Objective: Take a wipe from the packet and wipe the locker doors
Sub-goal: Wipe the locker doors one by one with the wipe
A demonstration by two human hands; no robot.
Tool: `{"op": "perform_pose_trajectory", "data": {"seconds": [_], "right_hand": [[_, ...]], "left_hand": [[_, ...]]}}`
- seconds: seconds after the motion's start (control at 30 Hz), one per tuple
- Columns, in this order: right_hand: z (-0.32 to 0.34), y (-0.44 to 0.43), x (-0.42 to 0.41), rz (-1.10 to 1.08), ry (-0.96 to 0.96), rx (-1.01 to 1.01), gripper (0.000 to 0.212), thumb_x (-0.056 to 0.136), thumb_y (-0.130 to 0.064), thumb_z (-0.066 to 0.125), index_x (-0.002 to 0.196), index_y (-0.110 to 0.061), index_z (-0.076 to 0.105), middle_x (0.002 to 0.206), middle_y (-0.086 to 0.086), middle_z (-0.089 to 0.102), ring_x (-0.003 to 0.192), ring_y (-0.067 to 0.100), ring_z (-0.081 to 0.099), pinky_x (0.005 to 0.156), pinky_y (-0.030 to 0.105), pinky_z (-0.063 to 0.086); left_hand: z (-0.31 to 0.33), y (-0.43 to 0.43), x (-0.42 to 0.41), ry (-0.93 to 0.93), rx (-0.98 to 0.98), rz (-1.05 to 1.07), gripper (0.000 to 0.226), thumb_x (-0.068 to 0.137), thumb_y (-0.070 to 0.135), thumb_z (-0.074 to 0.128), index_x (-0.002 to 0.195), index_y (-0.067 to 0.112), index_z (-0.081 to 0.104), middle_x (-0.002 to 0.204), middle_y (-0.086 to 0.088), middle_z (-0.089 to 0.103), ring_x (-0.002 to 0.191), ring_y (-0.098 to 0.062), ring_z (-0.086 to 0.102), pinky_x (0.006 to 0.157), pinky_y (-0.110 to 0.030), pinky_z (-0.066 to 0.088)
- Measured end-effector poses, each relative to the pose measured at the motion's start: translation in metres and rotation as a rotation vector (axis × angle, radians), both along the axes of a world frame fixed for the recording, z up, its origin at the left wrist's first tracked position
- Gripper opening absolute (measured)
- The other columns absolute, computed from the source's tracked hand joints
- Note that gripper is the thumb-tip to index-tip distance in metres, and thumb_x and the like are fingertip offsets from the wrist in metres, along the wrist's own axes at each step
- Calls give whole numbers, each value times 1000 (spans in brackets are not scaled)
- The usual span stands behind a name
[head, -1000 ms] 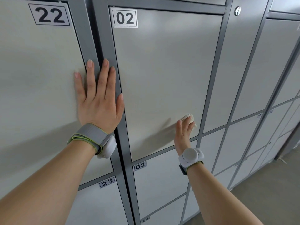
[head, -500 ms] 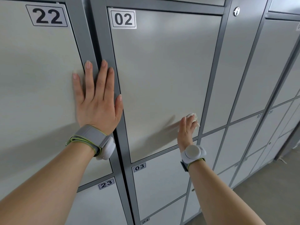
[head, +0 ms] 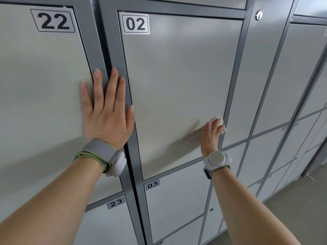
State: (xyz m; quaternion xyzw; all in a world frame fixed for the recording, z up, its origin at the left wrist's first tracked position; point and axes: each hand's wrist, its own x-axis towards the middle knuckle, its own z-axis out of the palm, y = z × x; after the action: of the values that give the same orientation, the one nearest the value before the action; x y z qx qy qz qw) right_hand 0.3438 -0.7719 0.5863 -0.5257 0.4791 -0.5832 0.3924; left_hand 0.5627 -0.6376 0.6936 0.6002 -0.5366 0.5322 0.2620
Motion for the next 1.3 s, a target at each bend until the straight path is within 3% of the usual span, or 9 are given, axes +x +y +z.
{"op": "perform_pose_trajectory", "data": {"seconds": [0.13, 0.23, 0.33, 0.4, 0.47, 0.57, 0.8, 1.07, 1.3], "right_hand": [[-32, -2, -5, 3, 34, 90, 63, 100, -45, 26, 150, -26, -8, 156, 0, -23, 145, 16, -13, 116, 34, -2], [-52, -2, -12, -22, 103, 275, 66, 100, -47, 23, 151, -16, -5, 158, 11, -10, 146, 25, -6, 116, 38, -4], [-46, -2, -16, -30, 50, 419, 71, 95, -59, 23, 151, -21, 0, 158, 13, 0, 145, 28, 8, 116, 46, 5], [-31, -5, -17, -30, 31, 311, 70, 96, -56, 25, 151, -20, 2, 158, 12, 0, 145, 25, 6, 116, 43, 7], [-16, -8, -16, -9, -5, 149, 65, 100, -47, 26, 151, -21, -5, 158, 5, -15, 145, 17, -10, 113, 32, -3], [-14, -12, -17, -32, 32, 39, 61, 102, -40, 26, 151, -22, -6, 157, -1, -20, 144, 11, -15, 105, 19, -7], [-62, -7, -15, -24, 214, 320, 70, 100, -45, 26, 150, -5, 1, 157, 20, 2, 144, 34, 3, 117, 44, 2], [-40, 5, -19, 84, 105, 188, 63, 101, -45, 24, 151, -24, -9, 157, 4, -17, 145, 19, -10, 114, 36, -1], [-58, 23, 3, 91, 290, 307, 70, 100, -45, 26, 149, -2, 2, 155, 24, 5, 143, 38, 7, 116, 48, 6]], "left_hand": [[0, -1, -1, -1, 0, 8, 59, 94, 31, 37, 146, 2, 27, 154, -13, 24, 140, -36, 4, 114, -49, -7], [1, 1, -1, -3, 0, 5, 59, 95, 30, 36, 146, 2, 27, 154, -13, 24, 140, -36, 4, 114, -48, -8], [1, 1, -1, 2, 5, -2, 60, 94, 30, 36, 146, 1, 26, 154, -14, 24, 140, -36, 3, 114, -48, -8], [1, 1, -1, 0, 3, -1, 60, 94, 30, 37, 146, 1, 27, 154, -14, 24, 140, -36, 4, 114, -48, -8], [1, 0, 0, -2, 4, -3, 60, 94, 30, 37, 145, 1, 27, 154, -14, 24, 140, -36, 4, 114, -48, -8], [1, 0, 0, -3, 2, -1, 59, 95, 30, 37, 145, 1, 27, 154, -14, 24, 140, -37, 5, 114, -48, -8], [2, 0, -1, -12, -4, 6, 59, 95, 30, 36, 145, 1, 27, 154, -15, 25, 140, -37, 7, 113, -49, -7], [1, 0, 0, -12, 2, 5, 60, 94, 30, 38, 146, 2, 25, 154, -14, 24, 140, -37, 7, 113, -49, -6], [4, 4, -1, 7, 45, -14, 60, 93, 30, 38, 145, 2, 26, 154, -14, 24, 140, -36, 7, 113, -48, -9]]}}
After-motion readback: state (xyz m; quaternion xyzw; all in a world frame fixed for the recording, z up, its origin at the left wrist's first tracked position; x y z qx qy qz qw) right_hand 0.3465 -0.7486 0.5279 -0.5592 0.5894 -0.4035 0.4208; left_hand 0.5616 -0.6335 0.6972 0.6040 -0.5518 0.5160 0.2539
